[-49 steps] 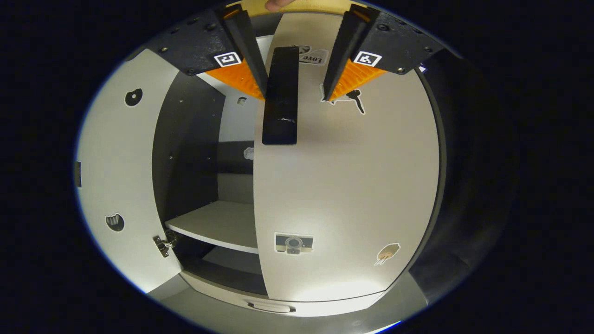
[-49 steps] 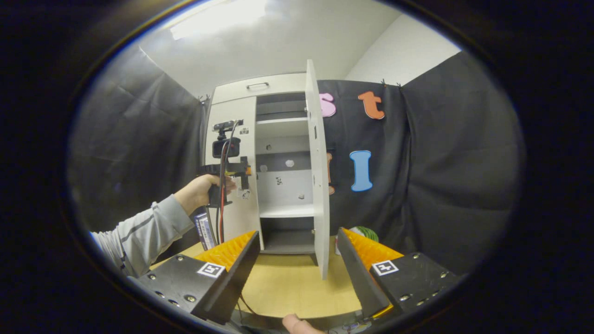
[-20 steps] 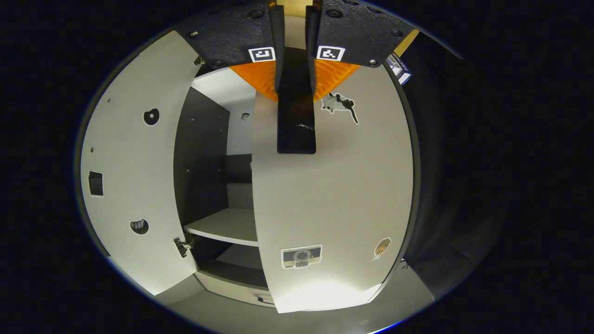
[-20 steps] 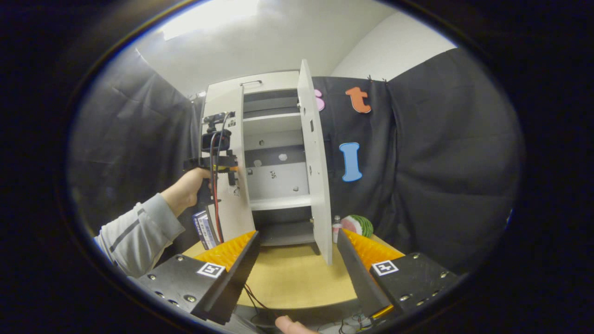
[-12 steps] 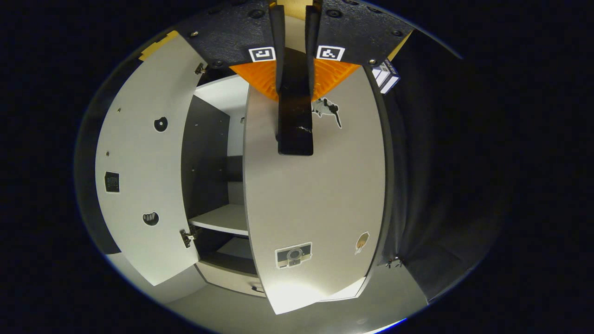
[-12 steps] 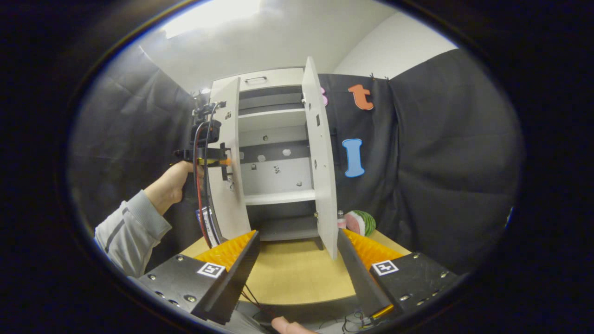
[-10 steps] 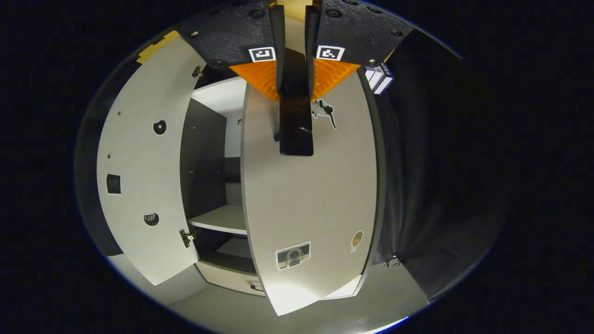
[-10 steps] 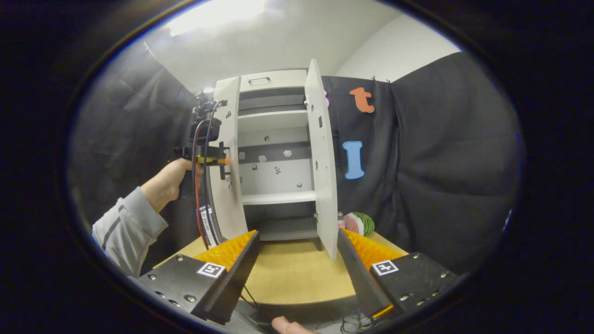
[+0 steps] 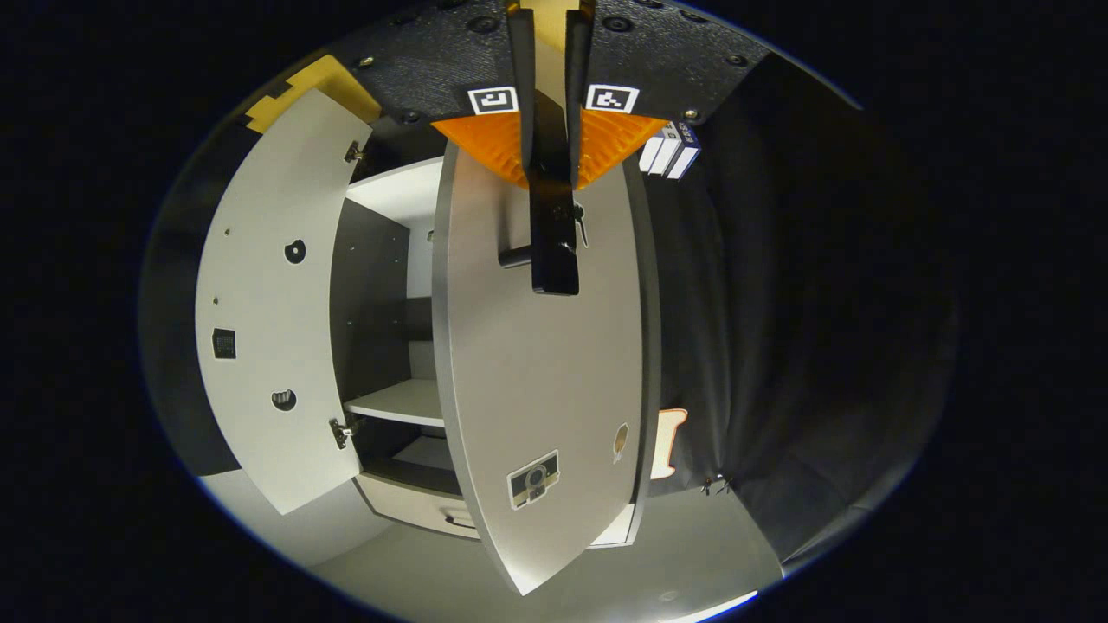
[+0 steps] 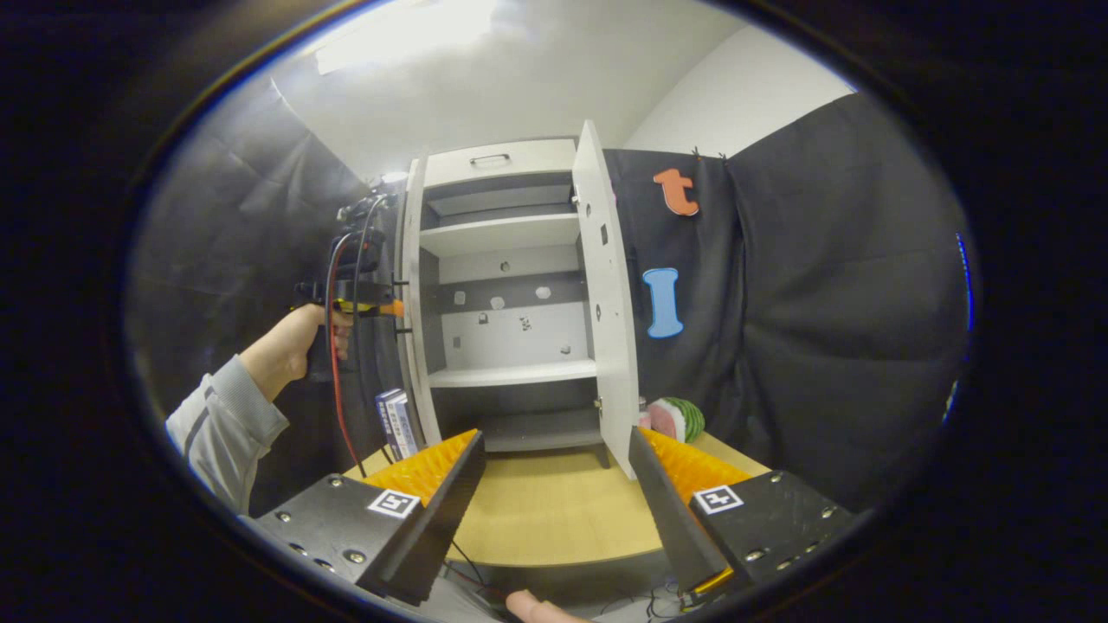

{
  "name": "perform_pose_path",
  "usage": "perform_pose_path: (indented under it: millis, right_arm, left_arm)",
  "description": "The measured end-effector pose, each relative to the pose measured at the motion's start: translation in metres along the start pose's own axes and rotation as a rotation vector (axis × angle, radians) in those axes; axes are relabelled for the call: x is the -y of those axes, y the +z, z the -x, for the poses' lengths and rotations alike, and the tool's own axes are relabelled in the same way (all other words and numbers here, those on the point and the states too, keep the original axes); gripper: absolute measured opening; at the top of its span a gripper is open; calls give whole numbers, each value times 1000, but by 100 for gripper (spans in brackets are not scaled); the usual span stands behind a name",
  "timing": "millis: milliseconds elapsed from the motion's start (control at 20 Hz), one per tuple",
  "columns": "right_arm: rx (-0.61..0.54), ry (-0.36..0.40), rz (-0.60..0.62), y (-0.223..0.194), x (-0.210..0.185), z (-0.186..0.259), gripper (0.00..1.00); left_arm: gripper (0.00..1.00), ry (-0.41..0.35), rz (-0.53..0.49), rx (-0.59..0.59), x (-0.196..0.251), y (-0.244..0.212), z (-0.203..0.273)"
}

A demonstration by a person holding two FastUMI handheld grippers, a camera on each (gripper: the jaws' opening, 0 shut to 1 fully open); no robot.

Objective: Open the right door of the double-door shoe cabinet with the right hand, and open the left door with the left hand.

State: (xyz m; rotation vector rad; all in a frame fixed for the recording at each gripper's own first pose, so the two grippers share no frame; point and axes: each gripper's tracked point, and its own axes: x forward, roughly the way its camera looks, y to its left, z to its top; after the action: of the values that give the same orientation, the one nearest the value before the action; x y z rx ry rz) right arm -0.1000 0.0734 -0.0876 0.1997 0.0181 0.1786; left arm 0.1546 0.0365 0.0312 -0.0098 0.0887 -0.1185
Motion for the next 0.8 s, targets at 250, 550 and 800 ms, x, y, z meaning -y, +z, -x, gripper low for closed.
perform_pose_path:
  millis: [250,550,800]
  right_arm:
    - [15,-1,13,5,-5,5,99]
    - [5,21,15,-2,-14,3,99]
    - [12,16,21,1,-18,1,99]
  left_arm:
    - [10,23,-31,-2,-21,0,8]
    - [2,156,-67,12,-79,-3,14]
    - [1,61,69,15,-106,-7,11]
